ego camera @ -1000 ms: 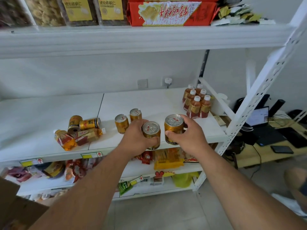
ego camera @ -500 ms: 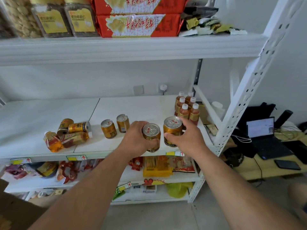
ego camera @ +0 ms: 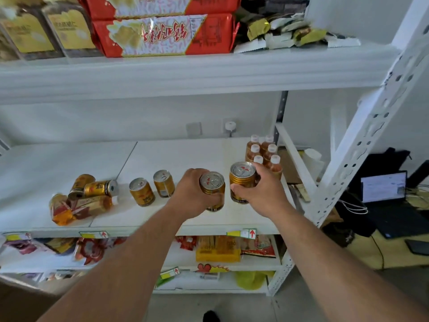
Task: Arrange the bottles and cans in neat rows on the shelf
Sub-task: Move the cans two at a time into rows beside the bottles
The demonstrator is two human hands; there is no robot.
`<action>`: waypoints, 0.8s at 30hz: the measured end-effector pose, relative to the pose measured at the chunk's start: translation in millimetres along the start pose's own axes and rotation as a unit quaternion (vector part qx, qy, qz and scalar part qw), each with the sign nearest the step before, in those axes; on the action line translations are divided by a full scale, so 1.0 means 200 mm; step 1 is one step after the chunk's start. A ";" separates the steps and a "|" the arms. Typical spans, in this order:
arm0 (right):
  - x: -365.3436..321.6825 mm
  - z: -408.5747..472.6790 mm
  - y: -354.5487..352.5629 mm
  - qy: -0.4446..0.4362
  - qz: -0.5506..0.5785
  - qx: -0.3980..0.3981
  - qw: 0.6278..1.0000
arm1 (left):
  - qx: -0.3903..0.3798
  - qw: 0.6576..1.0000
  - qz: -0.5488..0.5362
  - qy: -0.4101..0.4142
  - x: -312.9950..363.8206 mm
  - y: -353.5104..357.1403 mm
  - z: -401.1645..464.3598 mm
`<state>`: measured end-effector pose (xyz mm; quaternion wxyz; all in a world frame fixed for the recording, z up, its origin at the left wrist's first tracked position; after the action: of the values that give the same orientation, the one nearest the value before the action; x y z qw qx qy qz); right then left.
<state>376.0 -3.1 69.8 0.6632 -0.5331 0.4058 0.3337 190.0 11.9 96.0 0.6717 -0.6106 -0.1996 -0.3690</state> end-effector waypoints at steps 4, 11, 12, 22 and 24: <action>0.03 0.19 0.07 0.008 -0.002 0.009 1.000 | -0.003 1.000 -0.002 -0.009 -0.13 0.03 0.22; 0.08 0.50 0.22 0.025 -0.044 0.042 0.998 | -0.043 0.999 -0.005 -0.011 -0.34 0.06 0.61; 0.10 0.53 0.24 0.030 -0.052 0.046 0.997 | -0.048 0.999 -0.001 -0.006 -0.37 0.06 0.65; 0.28 0.82 0.39 0.060 -0.001 0.053 0.997 | -0.078 0.997 0.010 0.006 -0.53 0.20 0.95; 0.33 0.88 0.42 0.060 0.001 0.055 0.997 | -0.079 0.997 0.013 0.004 -0.55 0.22 1.00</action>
<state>363.9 188.0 -7.1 0.6657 -0.5142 0.4632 0.2792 187.8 232.2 21.0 0.6272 -0.6625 -0.1593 -0.3771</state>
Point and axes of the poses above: each hand's wrist, its own z-axis towards the middle knuckle, its own y-axis out of the palm, x = y × z, the point moved 8 cm from there along z, towards the middle knuckle, and after that the axes turned 3 degrees about x, right-handed, at the moved point
